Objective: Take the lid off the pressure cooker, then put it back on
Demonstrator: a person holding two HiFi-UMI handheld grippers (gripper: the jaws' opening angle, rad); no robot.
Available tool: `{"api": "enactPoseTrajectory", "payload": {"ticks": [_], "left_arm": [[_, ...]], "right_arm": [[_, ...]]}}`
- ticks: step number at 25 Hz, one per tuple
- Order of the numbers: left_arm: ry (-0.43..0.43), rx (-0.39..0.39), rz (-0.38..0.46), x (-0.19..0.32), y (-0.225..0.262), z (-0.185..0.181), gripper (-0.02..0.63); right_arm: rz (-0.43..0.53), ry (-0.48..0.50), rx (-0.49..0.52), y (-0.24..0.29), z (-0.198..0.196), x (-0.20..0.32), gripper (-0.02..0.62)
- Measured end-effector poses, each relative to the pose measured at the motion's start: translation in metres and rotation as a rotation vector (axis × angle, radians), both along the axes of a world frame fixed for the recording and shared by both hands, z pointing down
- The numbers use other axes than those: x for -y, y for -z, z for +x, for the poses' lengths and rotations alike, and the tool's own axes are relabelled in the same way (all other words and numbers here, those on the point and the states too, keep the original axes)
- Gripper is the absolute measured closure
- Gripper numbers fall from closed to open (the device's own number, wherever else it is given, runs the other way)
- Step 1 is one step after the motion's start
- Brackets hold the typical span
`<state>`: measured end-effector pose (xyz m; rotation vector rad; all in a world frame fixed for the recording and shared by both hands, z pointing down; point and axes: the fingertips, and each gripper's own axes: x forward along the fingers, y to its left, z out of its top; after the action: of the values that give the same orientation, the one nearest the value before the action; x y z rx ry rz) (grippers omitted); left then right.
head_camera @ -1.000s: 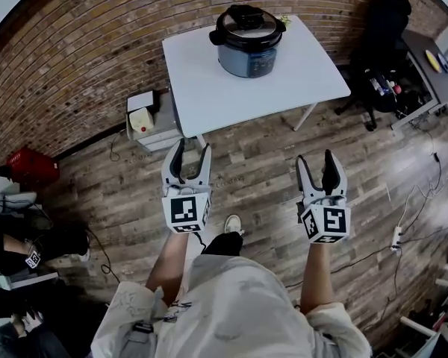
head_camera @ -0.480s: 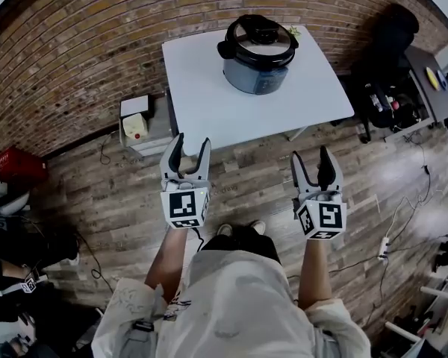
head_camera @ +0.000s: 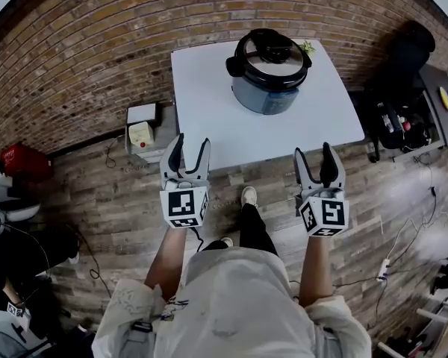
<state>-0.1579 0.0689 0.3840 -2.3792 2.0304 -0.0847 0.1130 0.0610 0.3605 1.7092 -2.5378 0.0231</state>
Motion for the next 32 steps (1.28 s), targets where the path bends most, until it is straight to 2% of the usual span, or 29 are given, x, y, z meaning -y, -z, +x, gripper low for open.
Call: {"api": "enactPoseTrajectory", "payload": {"ticks": [18,26,32], "left_arm": [[0.094,0.066,0.001,0.203,0.030,0.031,0.359],[0.184,0.085,-0.005,0.240,0.035,0.029,0.359],[0.216,0.092,-0.017,0.246,0.031,0.026,0.359]], "right_arm": [[0.057,0.125,0.083,0.023,0.032,0.233,0.281],[0.069,0.221,0.121,0.025,0.032,0.294,0.279],[0.086,0.280,0.128,0.023,0.027,0.311,0.279]]}}
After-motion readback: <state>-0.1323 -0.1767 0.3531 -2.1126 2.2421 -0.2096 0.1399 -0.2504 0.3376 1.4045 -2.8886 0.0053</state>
